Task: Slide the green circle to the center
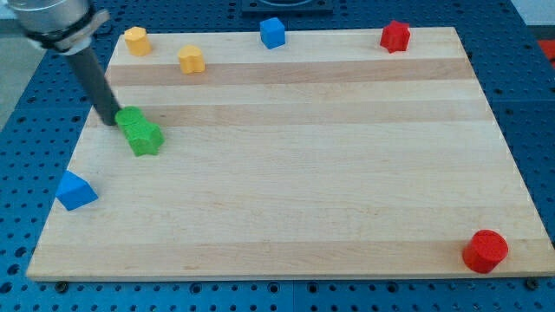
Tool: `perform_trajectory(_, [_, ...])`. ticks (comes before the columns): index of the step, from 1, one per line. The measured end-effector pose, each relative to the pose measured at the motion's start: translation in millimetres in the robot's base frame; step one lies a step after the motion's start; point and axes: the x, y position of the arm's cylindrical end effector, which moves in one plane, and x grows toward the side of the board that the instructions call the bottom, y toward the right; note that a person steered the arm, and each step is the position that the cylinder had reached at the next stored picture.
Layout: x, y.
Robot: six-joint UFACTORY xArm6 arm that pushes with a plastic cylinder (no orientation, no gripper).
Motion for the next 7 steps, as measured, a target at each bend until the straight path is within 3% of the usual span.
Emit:
perform_trajectory(3, [-27, 10])
perform_trajectory(5, [-27, 112])
perform_trajectory(7, [-36, 119])
